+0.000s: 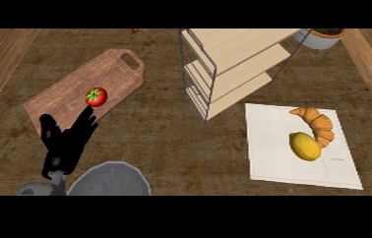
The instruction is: Pick the lemon from the placemat and place it in the tiered shelf
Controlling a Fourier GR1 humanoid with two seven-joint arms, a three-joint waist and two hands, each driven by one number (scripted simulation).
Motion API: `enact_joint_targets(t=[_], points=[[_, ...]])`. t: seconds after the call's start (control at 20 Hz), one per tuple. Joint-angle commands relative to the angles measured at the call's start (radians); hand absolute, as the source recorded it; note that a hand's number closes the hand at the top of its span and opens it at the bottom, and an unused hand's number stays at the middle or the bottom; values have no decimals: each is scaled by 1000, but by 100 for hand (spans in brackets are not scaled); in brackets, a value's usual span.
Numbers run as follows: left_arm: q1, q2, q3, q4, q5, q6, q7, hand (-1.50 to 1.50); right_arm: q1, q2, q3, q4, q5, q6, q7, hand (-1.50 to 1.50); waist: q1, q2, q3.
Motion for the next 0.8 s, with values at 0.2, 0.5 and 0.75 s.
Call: enact_joint_targets(t=[0.2, 0.5, 0.75], points=[[-15, 16, 45, 1, -1, -25, 37, 0, 14, 29, 25, -346, -31, -42, 381, -150, -16, -5, -3], [31, -34, 6, -91, -34, 27, 84, 0, 23, 107, 54, -540, 37, -201, 635, -150, -7, -6, -1], [-15, -28, 61, 22, -29, -53, 25, 0, -5, 176, 127, -604, 117, -194, 794, -150, -5, -1, -2]])
